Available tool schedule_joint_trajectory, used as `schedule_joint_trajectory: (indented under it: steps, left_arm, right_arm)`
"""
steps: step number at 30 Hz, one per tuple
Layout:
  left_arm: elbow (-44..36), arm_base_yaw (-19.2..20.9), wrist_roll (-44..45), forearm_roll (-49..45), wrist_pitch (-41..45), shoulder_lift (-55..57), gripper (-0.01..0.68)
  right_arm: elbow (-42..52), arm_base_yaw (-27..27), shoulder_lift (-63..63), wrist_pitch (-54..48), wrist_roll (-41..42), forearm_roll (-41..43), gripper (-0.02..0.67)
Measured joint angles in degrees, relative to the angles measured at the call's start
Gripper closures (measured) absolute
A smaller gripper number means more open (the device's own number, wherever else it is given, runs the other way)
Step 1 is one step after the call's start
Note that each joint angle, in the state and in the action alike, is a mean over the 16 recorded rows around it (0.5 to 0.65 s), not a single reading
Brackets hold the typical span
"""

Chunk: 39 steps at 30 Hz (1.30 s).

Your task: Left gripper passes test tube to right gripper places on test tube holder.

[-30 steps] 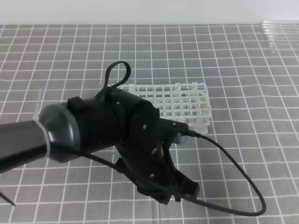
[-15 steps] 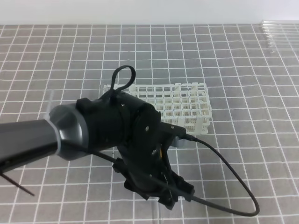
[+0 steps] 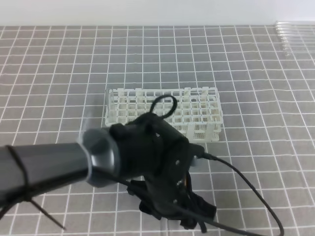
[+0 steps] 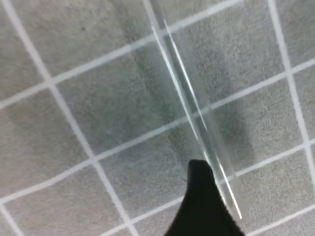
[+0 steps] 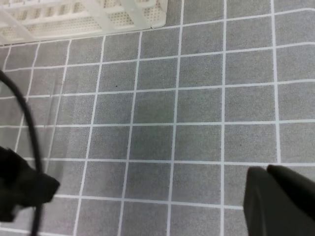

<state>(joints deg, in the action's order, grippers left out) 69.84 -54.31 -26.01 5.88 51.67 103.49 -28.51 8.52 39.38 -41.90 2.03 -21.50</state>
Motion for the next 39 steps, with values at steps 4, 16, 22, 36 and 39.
schedule_joint_trajectory:
  steps: [4, 16, 22, 36, 39]
  left_arm:
    - [0.08, -0.96, -1.82, -1.47, 0.30, 1.16, 0.248]
    - [0.28, -1.22, -2.46, -3.42, 0.95, 4.31, 0.251]
    - [0.44, -1.26, -2.48, -4.69, 1.07, 5.61, 0.280]
    - [0.57, -1.29, -1.35, -6.10, 1.86, 7.04, 0.439]
    - [0.57, -1.30, -0.51, -6.21, 2.02, 7.07, 0.465]
  right_arm:
    - [0.00, 0.00, 0.00, 0.00, 0.00, -0.04, 0.662]
    - [0.00, 0.00, 0.00, 0.00, 0.00, -0.16, 0.662]
    - [0.00, 0.00, 0.00, 0.00, 0.01, -0.19, 0.662]
    - [0.00, 0.00, 0.00, -0.01, 0.13, -0.19, 0.662]
    - [0.00, 0.00, 0.00, -0.04, 0.13, -0.19, 0.662]
